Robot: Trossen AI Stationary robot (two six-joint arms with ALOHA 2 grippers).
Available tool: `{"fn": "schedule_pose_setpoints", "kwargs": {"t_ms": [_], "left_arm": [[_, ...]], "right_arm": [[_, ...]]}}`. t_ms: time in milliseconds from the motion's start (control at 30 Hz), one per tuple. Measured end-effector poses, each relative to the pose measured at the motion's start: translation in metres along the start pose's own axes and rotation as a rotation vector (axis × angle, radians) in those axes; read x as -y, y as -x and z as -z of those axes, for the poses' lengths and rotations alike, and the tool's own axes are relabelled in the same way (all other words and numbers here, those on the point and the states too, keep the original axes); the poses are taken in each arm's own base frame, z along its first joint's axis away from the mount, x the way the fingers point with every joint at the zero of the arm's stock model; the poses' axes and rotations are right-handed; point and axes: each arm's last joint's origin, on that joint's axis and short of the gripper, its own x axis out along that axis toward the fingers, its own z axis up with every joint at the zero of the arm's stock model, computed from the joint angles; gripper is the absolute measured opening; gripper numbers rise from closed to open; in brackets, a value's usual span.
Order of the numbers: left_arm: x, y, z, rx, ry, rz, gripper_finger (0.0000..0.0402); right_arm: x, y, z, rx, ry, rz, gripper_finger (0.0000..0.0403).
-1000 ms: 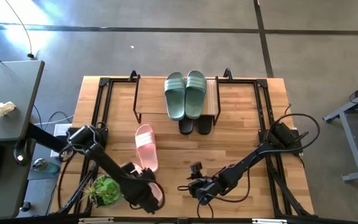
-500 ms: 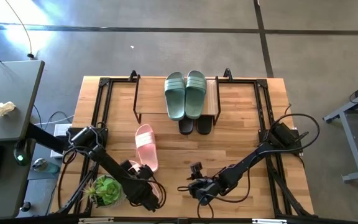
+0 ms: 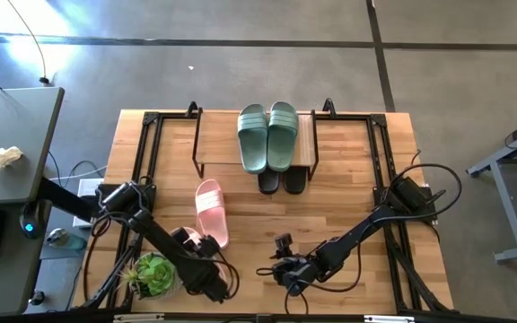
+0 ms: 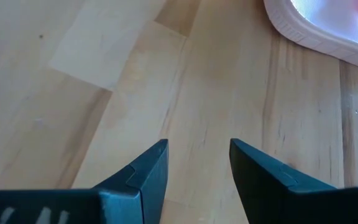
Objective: Pick and place slides into the shelf
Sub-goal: Adjust the pink slippers
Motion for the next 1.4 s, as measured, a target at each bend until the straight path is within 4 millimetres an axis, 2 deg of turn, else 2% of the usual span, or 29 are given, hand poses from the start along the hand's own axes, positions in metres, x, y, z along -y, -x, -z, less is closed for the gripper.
{"fn": "schedule_pose_setpoints", "kwargs": {"t_ms": [133,433,600,867,1133,1400], "left_arm": [[0.001,-0.006,0.002,-0.039,0.000,0.001,0.0077],[0.001,-0.007,0.002,-0.043,-0.001,0.001,0.0009],[0.002,0.002,0.001,-0.031,-0.001,0.023,0.0013],[-0.002,0.038,0.002,0.047,-0.006,0.058,0.0009],[-0.004,0.081,0.007,0.159,-0.043,0.210,0.0006],[-0.013,0.124,-0.001,0.412,-0.133,0.314,0.0006]], "right_arm": [[0.000,0.000,0.000,0.000,-0.007,0.003,0.0162],[0.000,0.000,0.000,0.001,-0.026,0.007,0.0162],[0.000,0.000,0.000,0.001,-0.025,0.012,0.0162],[0.000,0.000,0.000,0.002,-0.026,0.015,0.0162],[0.000,0.000,0.000,0.005,-0.027,0.015,0.0162],[-0.001,0.001,0.003,-0.021,-0.077,0.000,0.0162]]}}
